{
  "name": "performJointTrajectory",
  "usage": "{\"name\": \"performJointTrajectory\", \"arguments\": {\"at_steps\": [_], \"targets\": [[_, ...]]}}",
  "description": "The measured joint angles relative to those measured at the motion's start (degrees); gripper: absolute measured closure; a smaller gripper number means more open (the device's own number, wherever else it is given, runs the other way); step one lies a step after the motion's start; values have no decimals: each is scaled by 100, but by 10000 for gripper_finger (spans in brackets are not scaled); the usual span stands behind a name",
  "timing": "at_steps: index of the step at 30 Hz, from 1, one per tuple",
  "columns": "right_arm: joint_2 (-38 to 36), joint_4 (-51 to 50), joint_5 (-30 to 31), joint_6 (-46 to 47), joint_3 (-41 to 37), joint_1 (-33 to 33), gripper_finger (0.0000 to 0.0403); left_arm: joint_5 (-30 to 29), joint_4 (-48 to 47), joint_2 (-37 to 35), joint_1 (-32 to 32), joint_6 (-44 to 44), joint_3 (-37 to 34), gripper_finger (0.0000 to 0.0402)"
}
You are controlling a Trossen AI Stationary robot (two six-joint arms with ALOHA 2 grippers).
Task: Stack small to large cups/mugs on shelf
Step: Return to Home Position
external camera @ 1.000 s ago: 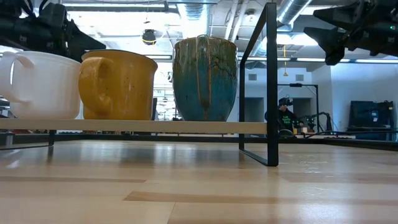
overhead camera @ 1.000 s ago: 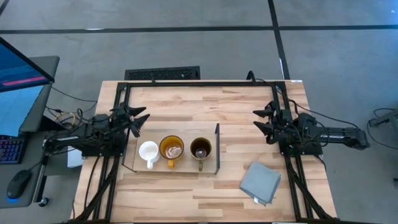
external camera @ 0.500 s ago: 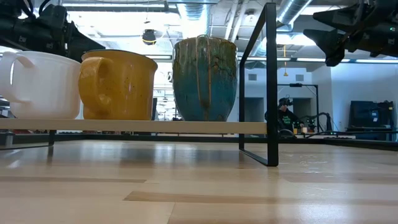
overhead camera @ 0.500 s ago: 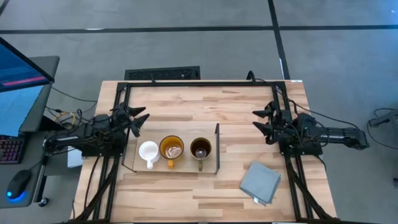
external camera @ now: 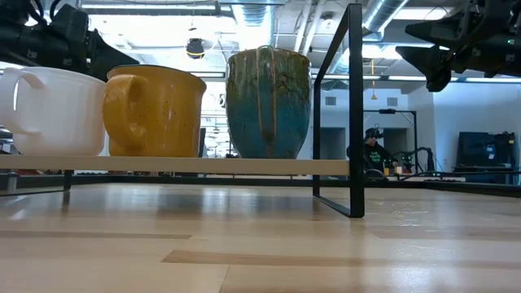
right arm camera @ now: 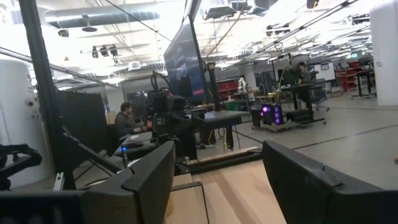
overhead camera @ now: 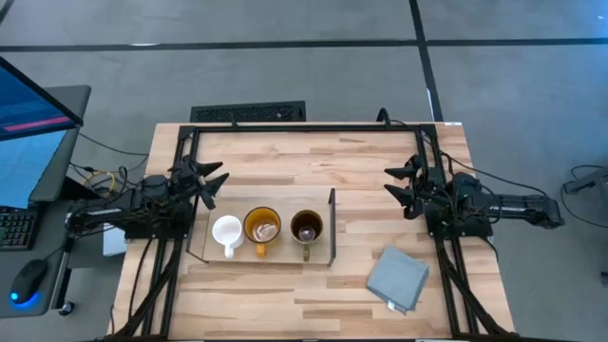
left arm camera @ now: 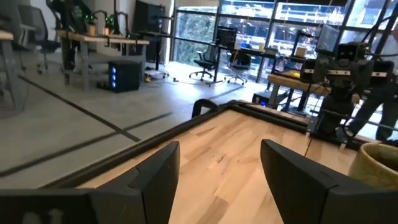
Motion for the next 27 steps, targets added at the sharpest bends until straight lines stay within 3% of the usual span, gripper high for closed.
{"name": "performJointTrajectory", "arguments": {"at_steps": [8, 14, 27], "targets": [[0, -25, 55, 79, -2, 0, 136, -406, 494, 5, 7, 426, 56, 186], [0, -30, 179, 81, -2, 0, 136, -936, -529, 3, 7, 288, 416, 186], [0, -37, 494, 80, -2, 0, 136, -1743, -946, 1, 383, 64, 425, 186]]}}
